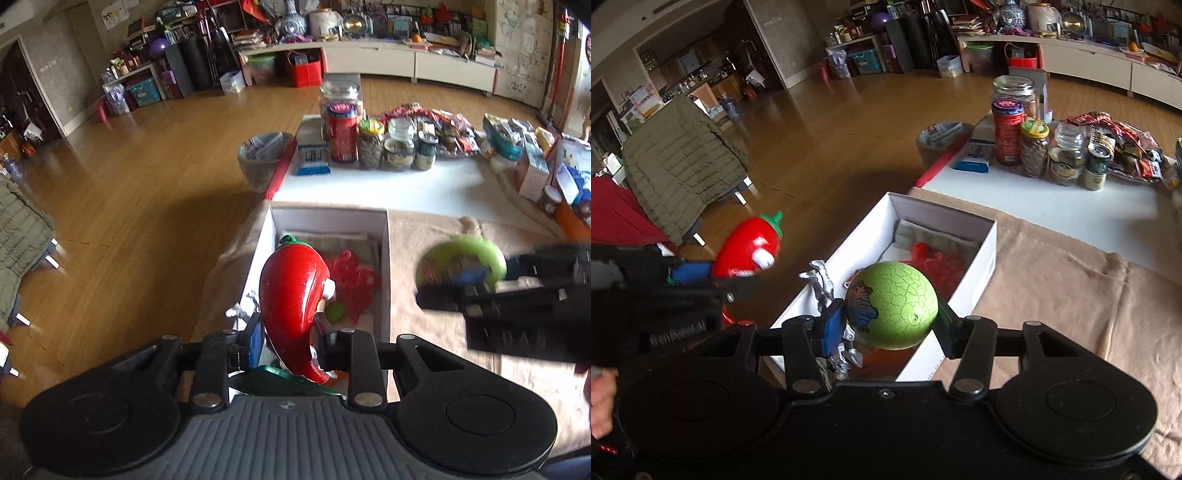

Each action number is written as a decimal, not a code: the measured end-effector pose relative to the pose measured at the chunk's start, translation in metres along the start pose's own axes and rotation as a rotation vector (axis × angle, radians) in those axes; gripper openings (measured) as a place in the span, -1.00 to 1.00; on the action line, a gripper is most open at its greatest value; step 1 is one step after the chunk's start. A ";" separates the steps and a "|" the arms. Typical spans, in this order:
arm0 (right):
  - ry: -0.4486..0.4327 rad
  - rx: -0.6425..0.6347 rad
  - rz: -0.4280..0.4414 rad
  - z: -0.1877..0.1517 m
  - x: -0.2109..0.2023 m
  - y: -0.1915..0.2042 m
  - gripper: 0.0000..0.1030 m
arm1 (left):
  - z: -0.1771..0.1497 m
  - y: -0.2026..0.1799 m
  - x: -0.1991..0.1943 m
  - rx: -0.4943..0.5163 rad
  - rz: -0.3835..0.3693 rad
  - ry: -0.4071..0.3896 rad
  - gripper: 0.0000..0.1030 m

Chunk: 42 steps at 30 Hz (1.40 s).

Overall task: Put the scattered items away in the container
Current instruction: 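Carry the pepper and green egg over the white box with both tools, then open the right gripper to drop the egg into the box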

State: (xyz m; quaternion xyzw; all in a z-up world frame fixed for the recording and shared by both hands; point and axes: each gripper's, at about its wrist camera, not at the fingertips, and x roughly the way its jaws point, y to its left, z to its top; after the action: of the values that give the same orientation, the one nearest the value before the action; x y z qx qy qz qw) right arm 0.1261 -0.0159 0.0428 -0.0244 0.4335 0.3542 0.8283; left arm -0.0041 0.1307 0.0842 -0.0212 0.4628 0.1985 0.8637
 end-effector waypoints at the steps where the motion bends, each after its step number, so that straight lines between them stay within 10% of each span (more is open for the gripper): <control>1: 0.004 -0.010 -0.005 0.004 0.004 0.004 -0.02 | -0.004 0.001 0.004 0.002 -0.002 0.017 -0.45; 42: 0.294 -0.039 -0.137 0.042 0.182 -0.018 -0.01 | -0.054 -0.017 0.091 0.147 -0.070 0.213 -0.44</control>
State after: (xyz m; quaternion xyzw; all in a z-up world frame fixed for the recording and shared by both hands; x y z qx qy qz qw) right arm 0.2349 0.0886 -0.0696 -0.1216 0.5403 0.2979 0.7775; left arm 0.0046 0.1324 -0.0225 0.0050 0.5642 0.1304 0.8153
